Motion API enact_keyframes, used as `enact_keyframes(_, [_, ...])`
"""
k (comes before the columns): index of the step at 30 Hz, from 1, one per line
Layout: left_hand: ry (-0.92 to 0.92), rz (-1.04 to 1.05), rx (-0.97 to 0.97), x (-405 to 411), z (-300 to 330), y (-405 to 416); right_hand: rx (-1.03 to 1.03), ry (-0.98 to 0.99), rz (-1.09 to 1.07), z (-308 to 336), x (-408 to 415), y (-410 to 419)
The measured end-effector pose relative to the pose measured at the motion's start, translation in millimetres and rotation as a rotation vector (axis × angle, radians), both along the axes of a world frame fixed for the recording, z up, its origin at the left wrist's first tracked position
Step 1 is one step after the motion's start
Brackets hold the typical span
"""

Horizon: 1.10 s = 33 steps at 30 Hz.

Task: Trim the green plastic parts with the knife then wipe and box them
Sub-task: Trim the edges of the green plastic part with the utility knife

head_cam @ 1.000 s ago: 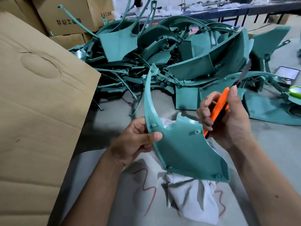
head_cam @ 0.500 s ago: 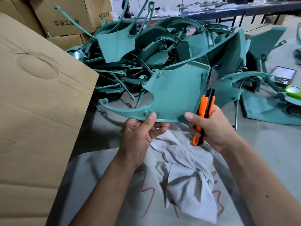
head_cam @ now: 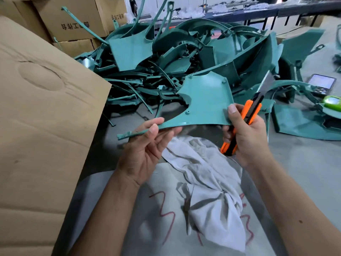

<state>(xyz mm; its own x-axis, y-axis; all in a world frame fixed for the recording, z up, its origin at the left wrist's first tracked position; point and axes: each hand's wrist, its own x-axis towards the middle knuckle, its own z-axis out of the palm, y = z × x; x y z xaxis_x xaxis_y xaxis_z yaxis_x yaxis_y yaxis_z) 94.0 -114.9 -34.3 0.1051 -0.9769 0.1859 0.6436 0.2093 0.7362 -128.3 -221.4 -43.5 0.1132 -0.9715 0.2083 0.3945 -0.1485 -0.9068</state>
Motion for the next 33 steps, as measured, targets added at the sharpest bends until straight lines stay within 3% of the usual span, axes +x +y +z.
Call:
enact_keyframes(5, [0.101, 0.123, -0.026, -5, -2, -5, -0.277, 0.506, -0.273, -5, 8, 7])
enact_keyframes(9, [0.230, 0.113, -0.007, -16, 0, -7, -0.548, 0.672, -0.137, -6, 18, 20])
enact_keyframes(12, [0.252, 0.112, 0.056, -21, 2, -7, -0.625, 0.768, -0.105, -7, 25, 24])
enact_keyframes(20, [0.475, 0.028, 0.044, -7, 9, -2, -0.445, 0.751, -0.290, -10, 13, 10])
enact_keyframes(28, [0.415, 0.082, 0.130, -9, 5, -3, -0.327, 0.918, -0.513, -16, 3, -3])
enact_keyframes(33, [0.331, 0.153, 0.071, 4, 8, -2, -0.251, 0.872, -0.604, -13, -5, -7])
